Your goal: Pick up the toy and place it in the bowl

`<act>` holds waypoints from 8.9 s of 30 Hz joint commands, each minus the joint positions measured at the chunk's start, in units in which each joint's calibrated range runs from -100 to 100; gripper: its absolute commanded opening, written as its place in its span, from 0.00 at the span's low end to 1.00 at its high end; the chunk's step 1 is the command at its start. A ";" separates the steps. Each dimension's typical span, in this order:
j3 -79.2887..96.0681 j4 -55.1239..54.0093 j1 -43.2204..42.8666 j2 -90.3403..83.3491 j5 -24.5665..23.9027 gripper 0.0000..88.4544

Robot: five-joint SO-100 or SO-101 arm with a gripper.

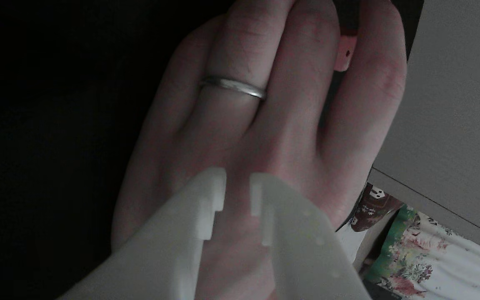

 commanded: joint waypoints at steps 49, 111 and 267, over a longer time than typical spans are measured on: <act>0.34 -0.47 -0.01 -0.50 -0.15 0.04; -70.33 6.81 -0.43 71.95 -2.70 0.03; -112.87 12.40 -4.78 128.14 -64.08 0.26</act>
